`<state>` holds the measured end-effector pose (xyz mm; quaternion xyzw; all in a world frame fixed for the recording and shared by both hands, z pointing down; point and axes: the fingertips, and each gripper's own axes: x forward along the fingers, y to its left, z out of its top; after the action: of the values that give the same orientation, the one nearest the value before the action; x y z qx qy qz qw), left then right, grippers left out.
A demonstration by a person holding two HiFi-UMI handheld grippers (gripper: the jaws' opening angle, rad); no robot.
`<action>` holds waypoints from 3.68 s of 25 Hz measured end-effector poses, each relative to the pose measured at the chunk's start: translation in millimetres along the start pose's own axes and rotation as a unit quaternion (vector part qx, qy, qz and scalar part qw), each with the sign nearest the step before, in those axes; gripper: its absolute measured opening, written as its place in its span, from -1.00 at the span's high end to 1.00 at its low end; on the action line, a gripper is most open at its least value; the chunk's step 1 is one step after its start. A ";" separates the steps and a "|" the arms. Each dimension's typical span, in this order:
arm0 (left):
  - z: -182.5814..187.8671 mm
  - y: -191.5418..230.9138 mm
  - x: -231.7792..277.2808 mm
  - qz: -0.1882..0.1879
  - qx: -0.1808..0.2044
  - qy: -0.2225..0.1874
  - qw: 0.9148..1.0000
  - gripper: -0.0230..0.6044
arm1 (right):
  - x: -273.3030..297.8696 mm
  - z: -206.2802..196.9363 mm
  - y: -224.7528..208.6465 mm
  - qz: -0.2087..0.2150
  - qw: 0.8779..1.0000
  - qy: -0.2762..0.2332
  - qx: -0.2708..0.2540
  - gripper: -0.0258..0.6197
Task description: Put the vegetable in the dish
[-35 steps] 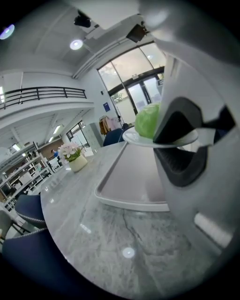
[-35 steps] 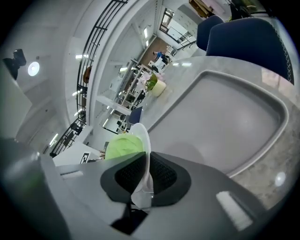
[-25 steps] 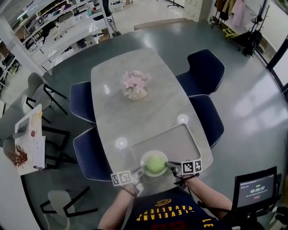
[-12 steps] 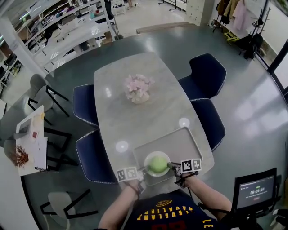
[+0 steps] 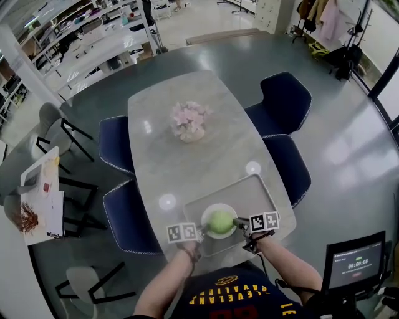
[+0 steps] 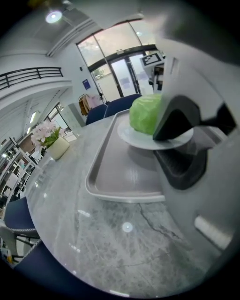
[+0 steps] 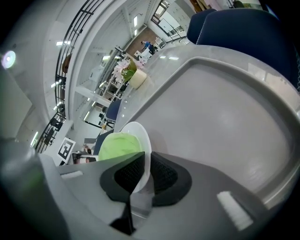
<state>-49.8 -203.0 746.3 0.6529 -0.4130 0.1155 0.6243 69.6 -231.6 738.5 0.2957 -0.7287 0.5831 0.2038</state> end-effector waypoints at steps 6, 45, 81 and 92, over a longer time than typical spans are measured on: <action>-2.2 4.0 4.0 0.028 0.030 0.030 0.999 0.71 | 3.2 -8.7 -7.0 -0.021 1.000 0.015 0.003 0.78; 13.5 6.5 1.8 0.142 0.160 -0.021 0.977 0.60 | -4.7 -8.0 -22.3 -0.143 0.985 0.004 -0.094 0.64; -10.0 -127.5 -120.9 -0.072 0.216 -0.159 0.961 0.92 | -97.2 -20.5 121.0 0.028 0.954 -0.185 -0.233 0.90; -27.2 -139.1 -123.6 -0.078 0.255 -0.140 0.953 0.92 | -99.2 -22.1 149.2 0.055 0.941 -0.189 -0.274 0.90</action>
<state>-22.9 -146.1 569.1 0.8305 -0.4006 0.0754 0.3796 42.4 -169.3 571.3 0.2930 -0.9006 0.3041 0.1034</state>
